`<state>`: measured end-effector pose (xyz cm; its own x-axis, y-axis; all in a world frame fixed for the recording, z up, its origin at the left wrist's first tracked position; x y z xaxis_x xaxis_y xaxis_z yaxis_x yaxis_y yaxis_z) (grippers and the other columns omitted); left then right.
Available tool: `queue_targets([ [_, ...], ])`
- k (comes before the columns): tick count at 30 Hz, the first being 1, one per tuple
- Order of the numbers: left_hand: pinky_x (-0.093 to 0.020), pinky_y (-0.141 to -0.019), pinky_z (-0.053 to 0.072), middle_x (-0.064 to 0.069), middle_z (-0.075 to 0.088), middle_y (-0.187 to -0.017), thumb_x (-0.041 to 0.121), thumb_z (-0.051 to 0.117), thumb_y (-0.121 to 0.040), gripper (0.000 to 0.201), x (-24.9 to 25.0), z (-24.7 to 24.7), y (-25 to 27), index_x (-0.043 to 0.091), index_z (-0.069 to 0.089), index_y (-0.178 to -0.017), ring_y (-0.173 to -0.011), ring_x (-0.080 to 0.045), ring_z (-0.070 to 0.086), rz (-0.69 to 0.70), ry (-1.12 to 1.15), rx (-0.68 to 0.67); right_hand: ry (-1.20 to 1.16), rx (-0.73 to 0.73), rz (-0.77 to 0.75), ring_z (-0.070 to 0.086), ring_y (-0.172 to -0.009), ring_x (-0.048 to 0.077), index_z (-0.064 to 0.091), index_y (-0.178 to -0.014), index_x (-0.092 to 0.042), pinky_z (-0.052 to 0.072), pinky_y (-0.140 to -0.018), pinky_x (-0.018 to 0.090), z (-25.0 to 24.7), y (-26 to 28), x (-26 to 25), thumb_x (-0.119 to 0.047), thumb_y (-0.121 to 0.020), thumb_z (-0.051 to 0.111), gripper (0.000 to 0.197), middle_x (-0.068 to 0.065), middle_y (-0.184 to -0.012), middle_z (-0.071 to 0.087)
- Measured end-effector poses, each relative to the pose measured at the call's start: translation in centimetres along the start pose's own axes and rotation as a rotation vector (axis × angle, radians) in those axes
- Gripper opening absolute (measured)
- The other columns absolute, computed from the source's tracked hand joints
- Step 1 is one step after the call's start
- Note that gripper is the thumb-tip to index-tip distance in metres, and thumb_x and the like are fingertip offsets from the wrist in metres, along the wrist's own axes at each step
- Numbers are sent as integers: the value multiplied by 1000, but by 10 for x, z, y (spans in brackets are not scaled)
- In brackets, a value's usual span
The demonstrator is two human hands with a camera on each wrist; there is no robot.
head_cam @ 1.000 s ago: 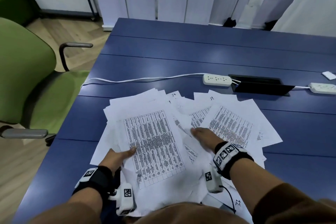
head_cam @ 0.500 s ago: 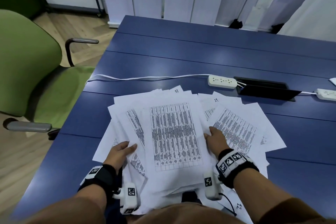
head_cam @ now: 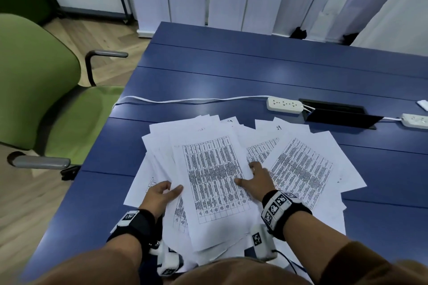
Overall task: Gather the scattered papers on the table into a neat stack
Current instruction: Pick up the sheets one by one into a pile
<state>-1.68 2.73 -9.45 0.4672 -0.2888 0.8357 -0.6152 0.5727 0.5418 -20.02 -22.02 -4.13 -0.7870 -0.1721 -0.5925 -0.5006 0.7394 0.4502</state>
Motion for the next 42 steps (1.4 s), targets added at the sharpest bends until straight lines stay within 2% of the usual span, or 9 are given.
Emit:
queue_targets([
  [3,-26,-57,33,-5,52,-69,28,83,-75,36,3,-3,1,16,49,-70,-59,-17,46,19,-36,27,-167,-42,40,62,-94,29,52,-115,-9,54,-81,37,7,1,1,-35,-76,79,55,13,-108,63],
  [8,-29,-68,41,-9,60,-77,23,75,-83,23,3,-3,-1,8,57,-78,-69,-19,53,20,-49,-7,196,35,-19,39,-128,30,57,-124,-19,40,-104,42,-5,-2,-2,-61,-73,69,67,6,-132,43],
  [10,-33,-79,45,-9,67,-87,28,74,-78,31,3,-4,-1,2,61,-89,-79,-21,58,13,-61,-20,17,1,-54,53,-116,27,58,-118,-16,45,-95,36,-3,-3,-6,-52,-74,74,59,3,-119,56],
  [14,-25,-65,37,8,55,-65,18,54,-98,24,10,-5,-3,12,53,-75,-65,-14,46,83,-152,21,-234,-18,28,51,-98,20,45,-126,-9,40,-85,27,1,-2,-4,-14,-79,77,57,3,-108,50],
  [19,-40,-101,39,-17,62,-106,35,47,-100,32,1,-13,-10,4,53,-103,-104,-31,57,90,-113,102,-217,286,102,61,-100,28,61,-117,-4,44,-85,29,-25,2,17,-6,-85,68,32,13,-109,64],
  [22,-35,-85,36,1,49,-83,27,37,-104,21,10,-9,-4,18,44,-87,-86,-22,45,152,-139,140,-218,386,161,63,-101,32,64,-109,0,48,-88,34,-38,10,36,-7,-87,63,23,17,-109,67],
  [27,-30,-83,34,-6,50,-98,24,38,-104,9,13,-9,-2,17,36,-110,-94,-25,47,189,-192,247,-117,213,210,62,-101,38,59,-110,10,51,-89,40,-17,20,42,-9,-90,59,27,26,-116,63],
  [35,-38,-114,31,7,39,-145,26,83,-76,95,10,-4,-5,23,19,-146,-133,-14,41,153,-72,152,175,6,56,45,-119,32,37,-136,-4,38,-100,36,38,17,8,-20,-99,44,41,15,-129,38],
  [42,-51,-110,38,6,51,-142,43,93,-52,107,-3,0,-11,39,30,-139,-130,-20,50,92,-34,2,97,-178,-72,45,-66,11,42,-140,-19,44,-49,17,32,8,17,1,-93,43,51,6,-108,42],
])
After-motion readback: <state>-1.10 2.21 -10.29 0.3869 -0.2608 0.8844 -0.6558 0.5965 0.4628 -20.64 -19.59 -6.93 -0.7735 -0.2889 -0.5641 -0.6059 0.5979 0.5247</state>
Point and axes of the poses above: each hand's wrist, its own y-axis away from the middle knuckle, its own z-axis out of the palm, x = y × z, the point moved 7 cm from there along -y, towards the middle knuckle
